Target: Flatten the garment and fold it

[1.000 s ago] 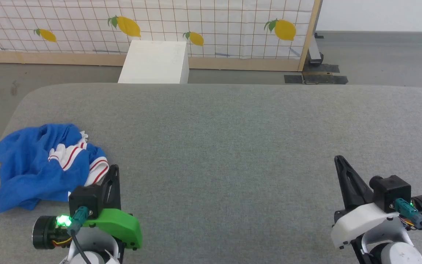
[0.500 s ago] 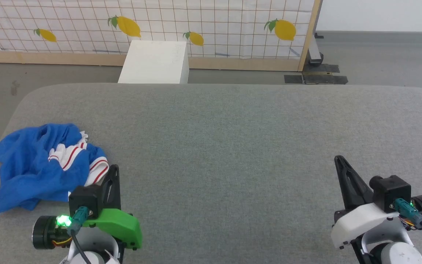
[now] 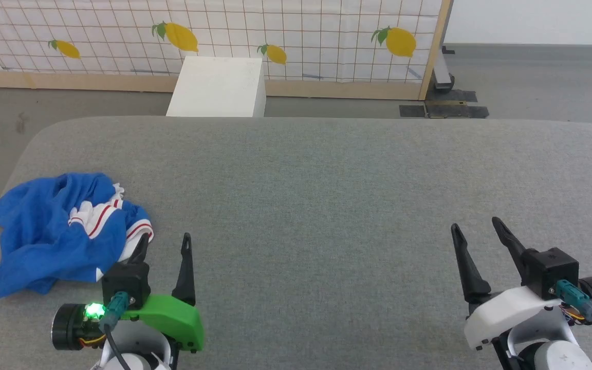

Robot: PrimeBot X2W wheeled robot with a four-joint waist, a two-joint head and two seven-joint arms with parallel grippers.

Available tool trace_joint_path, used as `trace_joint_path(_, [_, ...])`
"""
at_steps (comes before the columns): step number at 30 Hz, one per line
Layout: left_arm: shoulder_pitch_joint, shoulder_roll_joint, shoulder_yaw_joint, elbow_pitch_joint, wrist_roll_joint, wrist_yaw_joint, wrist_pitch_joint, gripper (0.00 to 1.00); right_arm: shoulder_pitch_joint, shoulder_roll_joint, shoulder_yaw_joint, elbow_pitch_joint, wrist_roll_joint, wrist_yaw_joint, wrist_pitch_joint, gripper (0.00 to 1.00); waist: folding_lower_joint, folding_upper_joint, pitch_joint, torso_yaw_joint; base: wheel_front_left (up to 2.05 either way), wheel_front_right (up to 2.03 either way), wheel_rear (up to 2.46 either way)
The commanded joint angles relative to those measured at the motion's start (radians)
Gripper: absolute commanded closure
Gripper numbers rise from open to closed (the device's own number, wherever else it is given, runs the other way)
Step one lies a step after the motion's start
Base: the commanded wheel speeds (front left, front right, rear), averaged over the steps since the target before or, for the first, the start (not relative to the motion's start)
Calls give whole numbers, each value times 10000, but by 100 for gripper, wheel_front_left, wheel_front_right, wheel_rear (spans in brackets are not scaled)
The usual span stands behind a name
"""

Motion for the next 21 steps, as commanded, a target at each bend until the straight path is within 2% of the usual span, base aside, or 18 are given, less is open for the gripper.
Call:
trace_joint_path(1, [-39,-6,-52,52,-79,76,-111,0,63,1,-17,84,146,-2,-124,0,0,-1,1,12,0,0,0])
trace_joint_path(21, [-107,-14,-132,322,-320,226,-521,0,79,2,-10,465,618,-4,-536,0,0,-1,54,686,0,0,0])
